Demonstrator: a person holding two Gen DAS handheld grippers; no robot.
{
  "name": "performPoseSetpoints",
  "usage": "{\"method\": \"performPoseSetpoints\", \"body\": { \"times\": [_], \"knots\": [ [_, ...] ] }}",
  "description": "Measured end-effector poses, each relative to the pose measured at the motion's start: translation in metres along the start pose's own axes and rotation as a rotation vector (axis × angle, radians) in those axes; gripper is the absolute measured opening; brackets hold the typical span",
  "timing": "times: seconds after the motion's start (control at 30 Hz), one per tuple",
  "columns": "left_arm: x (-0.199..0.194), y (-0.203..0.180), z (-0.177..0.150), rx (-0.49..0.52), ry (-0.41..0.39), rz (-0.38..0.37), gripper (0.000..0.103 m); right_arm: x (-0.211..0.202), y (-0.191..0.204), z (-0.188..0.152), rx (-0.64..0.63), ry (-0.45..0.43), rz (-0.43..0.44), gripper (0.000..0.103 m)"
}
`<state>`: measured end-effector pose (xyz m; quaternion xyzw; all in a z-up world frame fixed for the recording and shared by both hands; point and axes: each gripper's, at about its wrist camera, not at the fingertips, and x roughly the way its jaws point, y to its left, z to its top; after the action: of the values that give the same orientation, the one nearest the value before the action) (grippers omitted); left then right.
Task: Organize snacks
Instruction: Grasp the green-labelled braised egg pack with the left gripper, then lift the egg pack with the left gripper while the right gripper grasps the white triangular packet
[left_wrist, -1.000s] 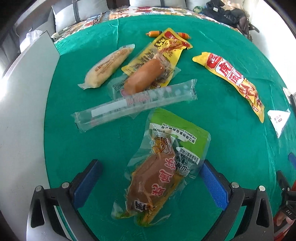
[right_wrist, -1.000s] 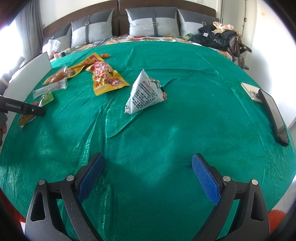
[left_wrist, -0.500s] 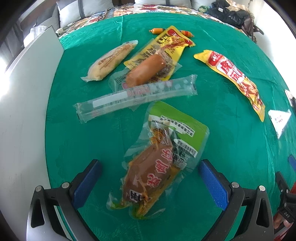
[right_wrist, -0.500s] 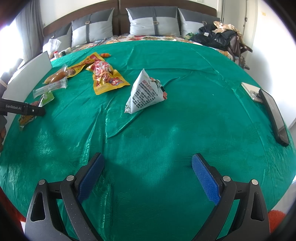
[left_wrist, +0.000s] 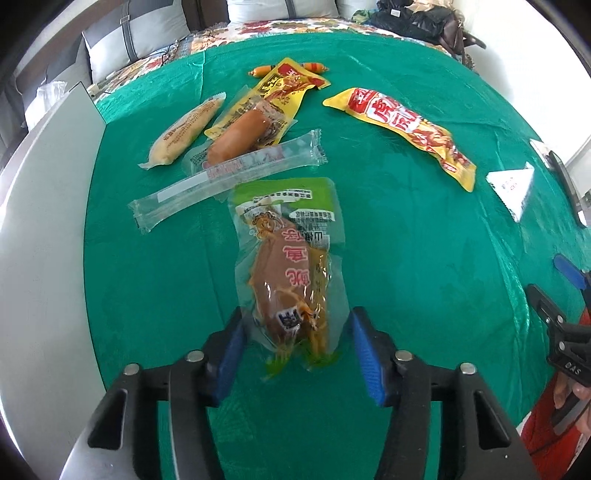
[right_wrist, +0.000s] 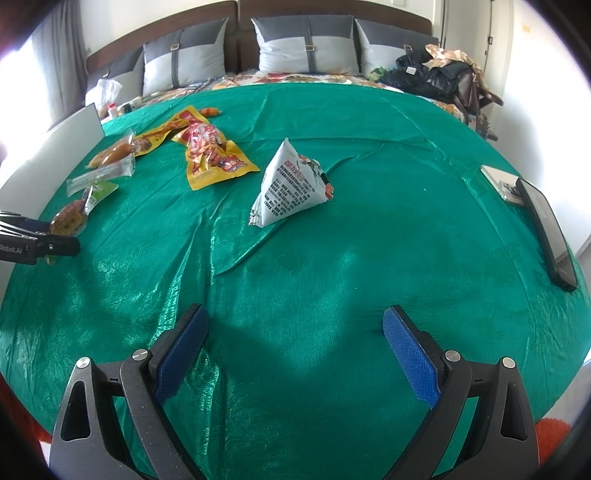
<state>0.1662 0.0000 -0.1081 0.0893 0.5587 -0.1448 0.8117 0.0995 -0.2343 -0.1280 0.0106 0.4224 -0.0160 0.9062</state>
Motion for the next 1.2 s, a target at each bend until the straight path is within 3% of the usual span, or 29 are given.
{"method": "performPoseSetpoints", "body": {
  "times": [0.4, 0.5, 0.53, 0.6, 0.67, 0.73, 0.9, 1.03, 1.07, 1.1, 1.13, 1.2],
  "knots": [
    [-0.022, -0.008, -0.052, -0.057, -0.043, -0.019, 0.052, -0.001, 0.001, -0.003, -0.002, -0.016, 0.000, 0.097],
    [-0.017, -0.009, -0.051, -0.050, -0.044, 0.008, 0.058, -0.001, 0.001, -0.002, -0.001, -0.016, 0.000, 0.097],
    [-0.016, -0.009, -0.050, -0.050, -0.044, 0.017, 0.066, -0.001, 0.000, -0.001, -0.001, -0.008, 0.007, 0.097],
    [-0.014, -0.008, -0.048, -0.059, -0.053, 0.023, 0.069, -0.006, -0.011, 0.002, 0.055, -0.010, 0.065, 0.095],
    [-0.011, -0.006, -0.045, -0.071, -0.071, 0.031, 0.069, -0.017, -0.034, 0.001, 0.194, -0.070, 0.140, 0.095],
    [-0.011, -0.006, -0.043, -0.080, -0.098, 0.026, 0.055, -0.021, -0.052, 0.005, 0.278, -0.102, 0.112, 0.095],
    [-0.015, -0.003, -0.044, -0.099, -0.133, 0.011, 0.047, -0.003, -0.050, 0.045, 0.223, -0.114, 0.151, 0.095],
    [-0.020, 0.007, -0.050, -0.163, -0.141, -0.032, 0.038, 0.037, -0.024, 0.078, 0.113, 0.006, 0.207, 0.092],
    [-0.022, 0.010, -0.053, -0.178, -0.146, -0.036, 0.036, 0.047, -0.023, 0.082, 0.111, 0.032, 0.194, 0.086],
    [-0.024, 0.012, -0.056, -0.190, -0.153, -0.040, 0.035, 0.054, -0.022, 0.083, 0.103, 0.058, 0.159, 0.050],
    [-0.026, 0.014, -0.059, -0.199, -0.159, -0.047, 0.031, 0.051, -0.021, 0.083, 0.095, 0.042, 0.137, 0.048],
    [-0.033, 0.019, -0.065, -0.223, -0.191, -0.080, 0.029, 0.045, -0.028, 0.077, 0.159, 0.061, 0.202, 0.047]
  ]
}}
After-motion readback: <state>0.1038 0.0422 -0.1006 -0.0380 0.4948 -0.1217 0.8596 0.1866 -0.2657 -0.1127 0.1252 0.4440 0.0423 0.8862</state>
